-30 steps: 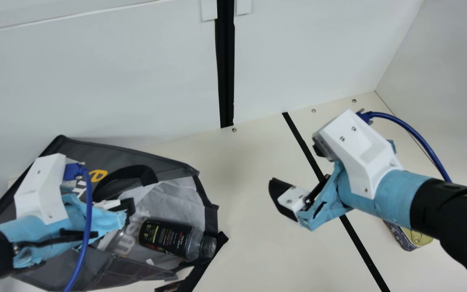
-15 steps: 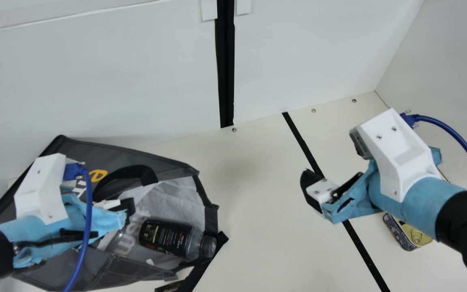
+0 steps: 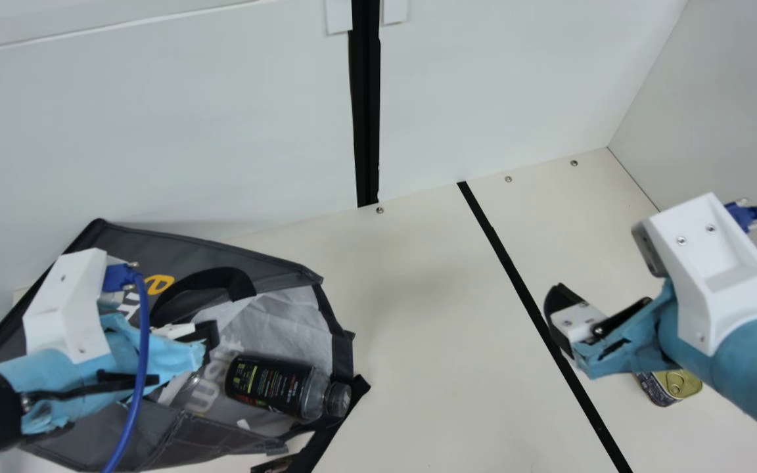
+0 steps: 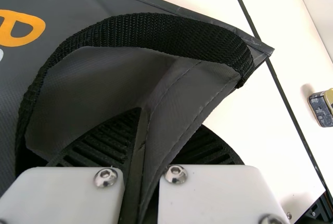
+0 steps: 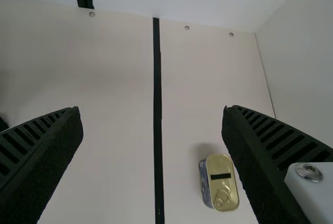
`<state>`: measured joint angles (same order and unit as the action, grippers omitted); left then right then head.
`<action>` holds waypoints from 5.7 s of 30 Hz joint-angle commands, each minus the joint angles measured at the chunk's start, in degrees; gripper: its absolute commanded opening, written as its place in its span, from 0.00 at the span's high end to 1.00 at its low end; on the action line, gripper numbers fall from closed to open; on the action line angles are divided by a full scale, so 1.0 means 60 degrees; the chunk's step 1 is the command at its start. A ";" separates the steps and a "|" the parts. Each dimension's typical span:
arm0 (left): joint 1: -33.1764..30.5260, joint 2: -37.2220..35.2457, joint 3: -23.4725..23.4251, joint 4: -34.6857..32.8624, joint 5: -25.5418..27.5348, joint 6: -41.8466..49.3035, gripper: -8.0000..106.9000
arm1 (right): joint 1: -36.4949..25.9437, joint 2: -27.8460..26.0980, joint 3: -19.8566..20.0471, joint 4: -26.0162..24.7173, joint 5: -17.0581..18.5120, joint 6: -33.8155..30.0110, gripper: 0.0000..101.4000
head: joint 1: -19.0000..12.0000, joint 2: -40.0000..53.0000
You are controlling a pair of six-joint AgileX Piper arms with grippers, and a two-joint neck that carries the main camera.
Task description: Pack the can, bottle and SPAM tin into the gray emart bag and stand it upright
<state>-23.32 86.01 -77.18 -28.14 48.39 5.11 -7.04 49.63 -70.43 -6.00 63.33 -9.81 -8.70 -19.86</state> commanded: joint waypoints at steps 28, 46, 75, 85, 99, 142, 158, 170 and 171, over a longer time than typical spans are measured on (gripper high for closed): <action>0.0000 0.0000 0.0000 0.0000 0.0000 0.0000 1.00 | -0.2585 -0.1496 0.0948 -0.0762 0.1094 0.0270 0.06 | -0.0216 -0.0023; 0.0000 0.0000 0.0000 0.0000 0.0000 0.0000 1.00 | -0.4579 -0.1653 0.1365 0.0279 0.1094 -0.0613 0.06 | -0.0216 -0.0023; 0.0000 0.0000 0.0000 0.0000 0.0000 0.0000 1.00 | -0.4675 -0.1700 0.1452 0.0457 0.1094 -0.0311 0.06 | -0.0216 -0.0023; 0.0000 0.0000 0.0000 0.0000 0.0000 0.0000 1.00 | -0.4600 -0.1570 0.1426 0.0424 0.1094 -0.0407 0.06 | -0.0216 -0.0023; 0.0000 0.0000 0.0000 0.0000 0.0000 0.0000 1.00 | -0.4571 -0.1185 0.1541 0.0517 0.1094 -0.0708 0.06 | -0.0216 -0.0023; 0.0000 0.0000 0.0000 0.0000 0.0000 0.0000 1.00 | -0.8242 0.1317 0.1303 0.2799 0.1094 -0.6850 0.06 | -0.0216 -0.0023; 0.0000 0.0000 0.0000 0.0000 0.0000 0.0000 1.00 | -0.9767 0.2524 0.1276 0.3781 0.1094 -0.9547 0.06 | -0.0216 -0.0023; 0.0000 0.0000 0.0000 0.0000 0.0000 0.0000 1.00 | -1.0107 0.3171 0.1308 0.3962 0.1094 -1.0328 0.06 | -0.0216 -0.0023; 0.0000 0.0000 0.0000 0.0000 0.0000 0.0000 1.00 | -1.0107 0.3216 0.1309 0.3962 0.1094 -1.0353 0.06 | -0.0216 -0.0023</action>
<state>-23.32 86.01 -77.18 -28.14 48.39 5.11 -67.65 68.77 -62.57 17.76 69.84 -71.90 -8.70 -19.95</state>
